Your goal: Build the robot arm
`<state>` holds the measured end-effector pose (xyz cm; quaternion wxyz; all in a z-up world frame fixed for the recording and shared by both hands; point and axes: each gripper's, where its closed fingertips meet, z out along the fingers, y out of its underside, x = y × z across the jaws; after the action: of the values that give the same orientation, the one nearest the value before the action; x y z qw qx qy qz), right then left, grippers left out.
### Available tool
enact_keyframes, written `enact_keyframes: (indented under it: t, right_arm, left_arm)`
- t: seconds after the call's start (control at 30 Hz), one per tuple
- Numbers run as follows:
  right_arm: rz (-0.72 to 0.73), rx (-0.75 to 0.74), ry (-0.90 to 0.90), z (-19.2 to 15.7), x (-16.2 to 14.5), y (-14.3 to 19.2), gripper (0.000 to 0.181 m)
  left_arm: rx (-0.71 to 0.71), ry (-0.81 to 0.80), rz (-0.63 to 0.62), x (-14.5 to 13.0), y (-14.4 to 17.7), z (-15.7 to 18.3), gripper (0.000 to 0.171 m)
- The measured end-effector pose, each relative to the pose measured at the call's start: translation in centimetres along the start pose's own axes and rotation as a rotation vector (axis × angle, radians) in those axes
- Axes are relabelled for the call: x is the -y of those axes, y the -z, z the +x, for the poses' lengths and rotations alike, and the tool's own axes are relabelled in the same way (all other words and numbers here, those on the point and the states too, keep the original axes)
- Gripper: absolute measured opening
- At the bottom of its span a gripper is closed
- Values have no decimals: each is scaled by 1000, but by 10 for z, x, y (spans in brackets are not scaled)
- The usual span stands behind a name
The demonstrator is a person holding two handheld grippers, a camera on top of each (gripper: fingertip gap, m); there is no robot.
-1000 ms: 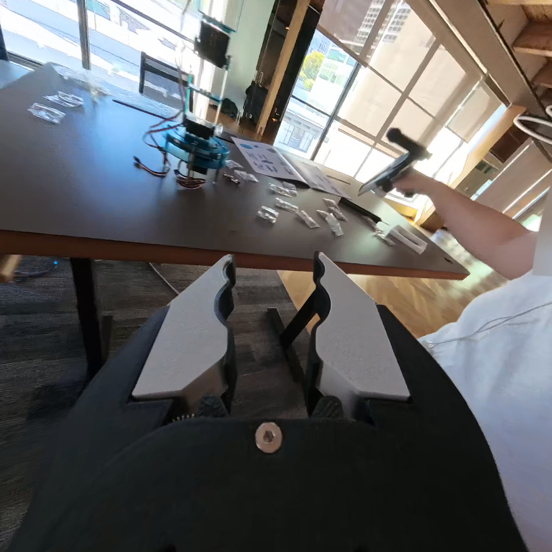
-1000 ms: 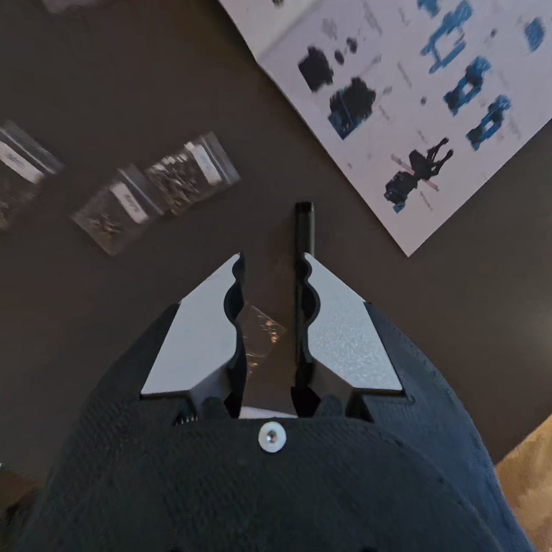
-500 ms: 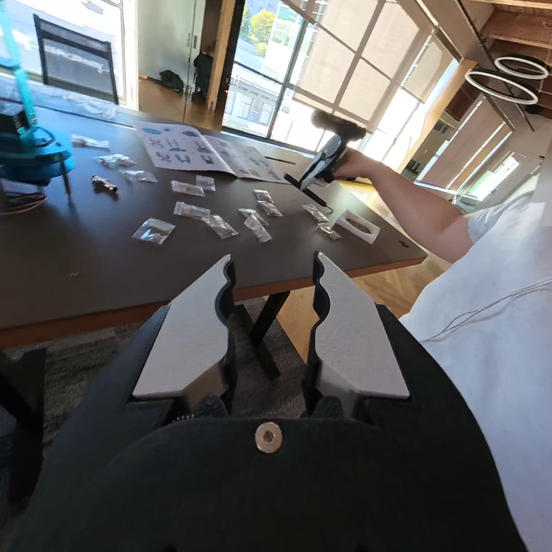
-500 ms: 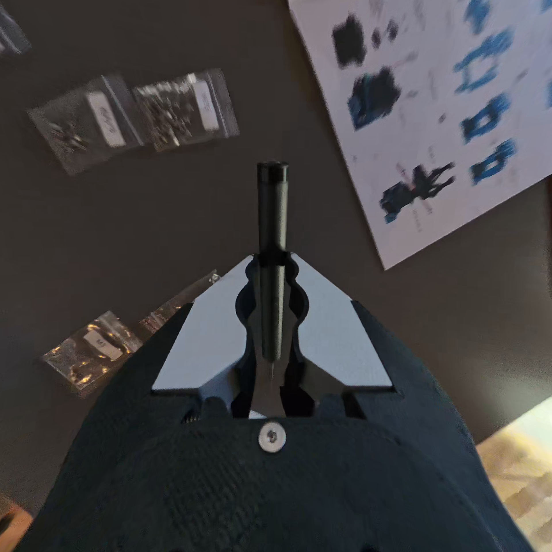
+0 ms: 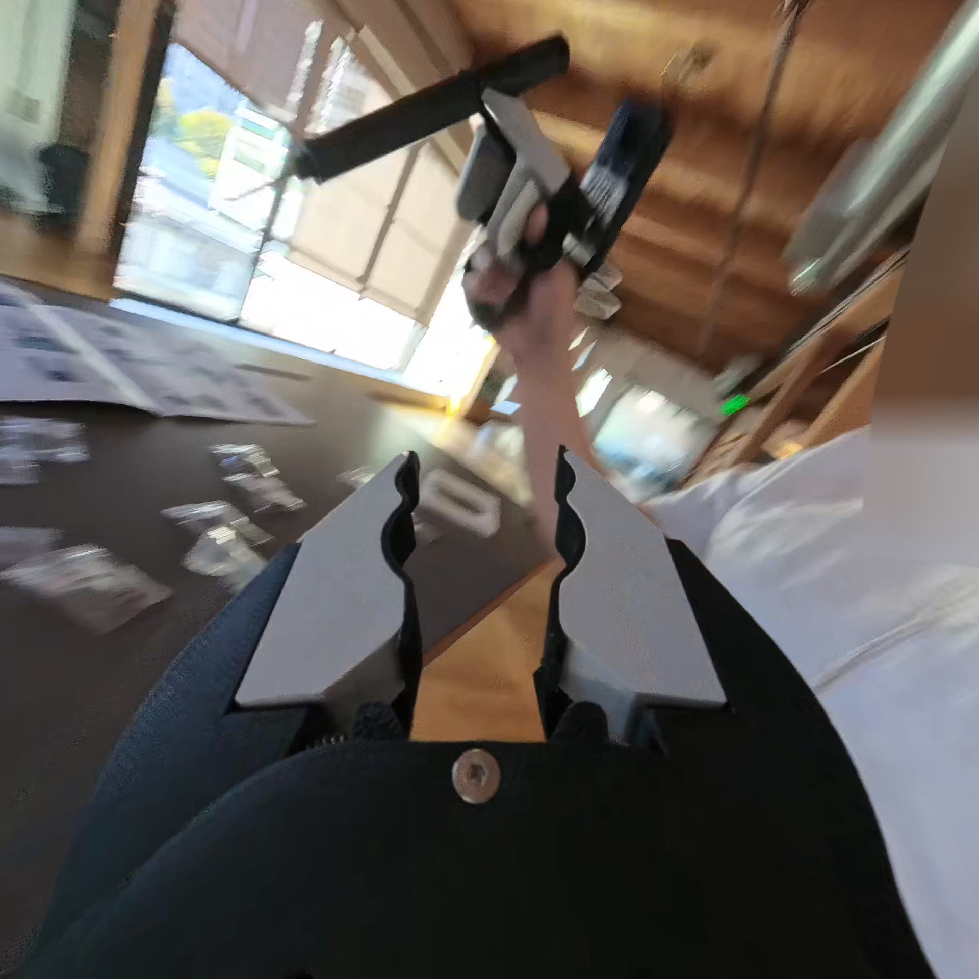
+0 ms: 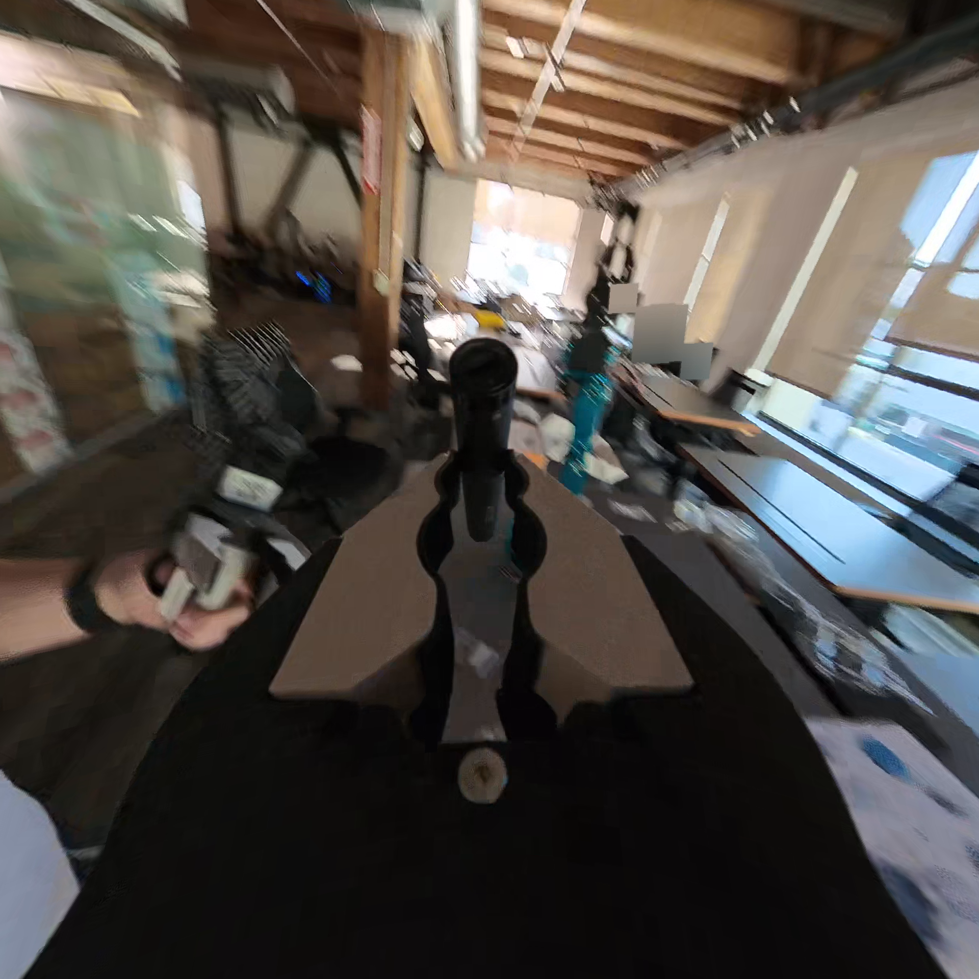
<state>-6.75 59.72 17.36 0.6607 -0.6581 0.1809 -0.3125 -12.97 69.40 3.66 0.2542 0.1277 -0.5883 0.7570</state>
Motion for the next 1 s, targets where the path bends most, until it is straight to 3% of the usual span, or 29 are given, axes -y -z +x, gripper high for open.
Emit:
enact_keyframes:
  t: [0.07,0.17,0.27,0.37,0.47,0.53,0.6,0.63,0.73,1.0]
  right_arm:
    - [131,121,-80,-26,13,-21,14]
    - [204,231,-148,-56,12,-46,15]
    - [245,309,-181,-82,3,-60,15]
    - [260,343,-225,-97,-11,-68,15]
    - [253,383,-245,-107,-26,-72,15]
    - [238,399,-234,-113,-37,-75,15]
    - [210,430,-211,-123,-50,-79,15]
    - [215,441,-203,-128,-53,-80,15]
    - [212,445,-164,-136,-65,-81,15]
    - [152,456,-157,-133,-86,-85,15]
  left_arm:
    - [-153,147,150,15,-6,16,49]
    - [-277,282,366,43,3,23,52]
    - [-307,338,538,68,22,18,54]
    - [-263,353,630,77,44,8,51]
    - [-192,356,644,71,59,-3,16]
    - [-138,367,656,67,67,-11,17]
    - [-81,388,668,66,73,-20,36]
    - [-84,391,671,67,75,-20,36]
    - [-129,425,682,70,84,-18,6]
    - [13,476,545,76,90,-29,0]
